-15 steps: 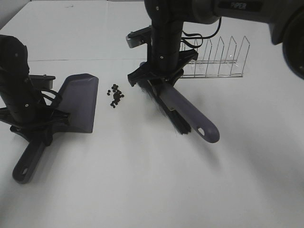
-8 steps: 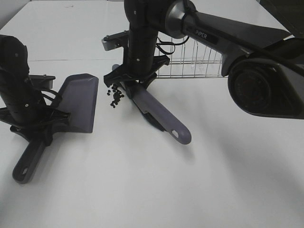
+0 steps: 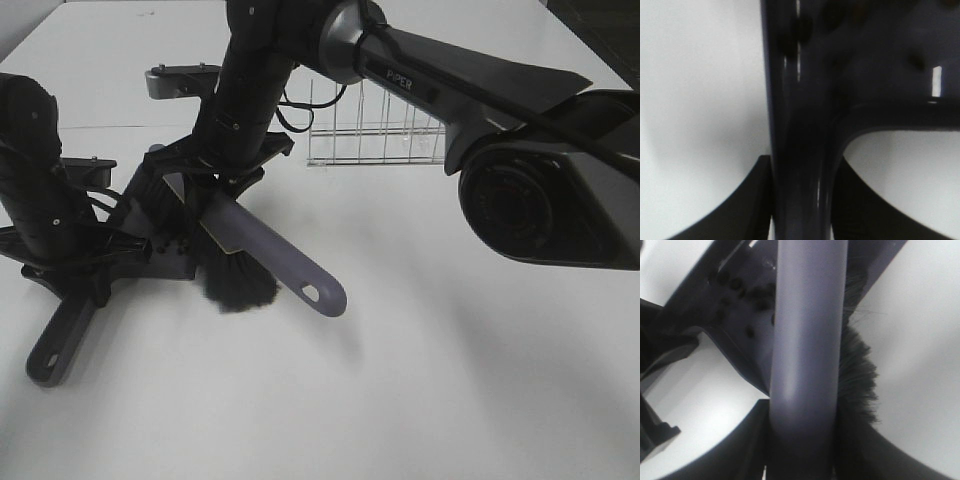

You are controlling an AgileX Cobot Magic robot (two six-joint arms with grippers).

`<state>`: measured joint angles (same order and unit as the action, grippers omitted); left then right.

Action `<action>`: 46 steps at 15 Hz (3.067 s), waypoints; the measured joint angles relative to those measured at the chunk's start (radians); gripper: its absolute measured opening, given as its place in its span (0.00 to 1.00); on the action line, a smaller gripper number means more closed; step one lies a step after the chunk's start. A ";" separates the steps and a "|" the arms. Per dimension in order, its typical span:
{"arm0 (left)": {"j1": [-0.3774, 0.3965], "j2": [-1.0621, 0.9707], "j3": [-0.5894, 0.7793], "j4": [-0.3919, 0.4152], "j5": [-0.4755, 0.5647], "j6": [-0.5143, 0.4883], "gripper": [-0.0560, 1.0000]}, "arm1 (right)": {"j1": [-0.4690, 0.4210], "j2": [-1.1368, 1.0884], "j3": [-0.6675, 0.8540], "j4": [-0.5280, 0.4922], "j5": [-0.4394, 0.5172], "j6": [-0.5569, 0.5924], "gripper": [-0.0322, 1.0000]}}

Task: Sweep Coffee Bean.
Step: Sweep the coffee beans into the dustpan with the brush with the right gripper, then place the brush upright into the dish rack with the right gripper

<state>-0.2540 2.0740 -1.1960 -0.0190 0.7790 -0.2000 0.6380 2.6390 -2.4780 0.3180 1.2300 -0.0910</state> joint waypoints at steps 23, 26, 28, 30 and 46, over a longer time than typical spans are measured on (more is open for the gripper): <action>0.000 0.000 0.000 0.000 0.000 0.001 0.31 | -0.494 -0.554 0.374 -0.328 0.004 0.062 0.29; 0.000 0.001 0.000 0.000 0.000 0.001 0.31 | -0.591 -0.577 0.525 -0.333 0.001 0.062 0.29; 0.000 0.001 0.000 0.000 0.001 0.001 0.31 | -0.620 -0.576 0.631 -0.333 0.001 0.062 0.29; 0.000 0.001 0.000 0.000 0.001 0.001 0.31 | -0.625 -0.576 0.696 -0.349 0.001 0.062 0.29; 0.000 0.001 0.000 -0.001 0.001 0.003 0.31 | -0.625 -0.274 0.404 -0.370 -0.122 0.063 0.29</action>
<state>-0.2540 2.0750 -1.1960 -0.0200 0.7800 -0.1970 0.0130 2.3650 -2.0740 -0.0520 1.1080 -0.0280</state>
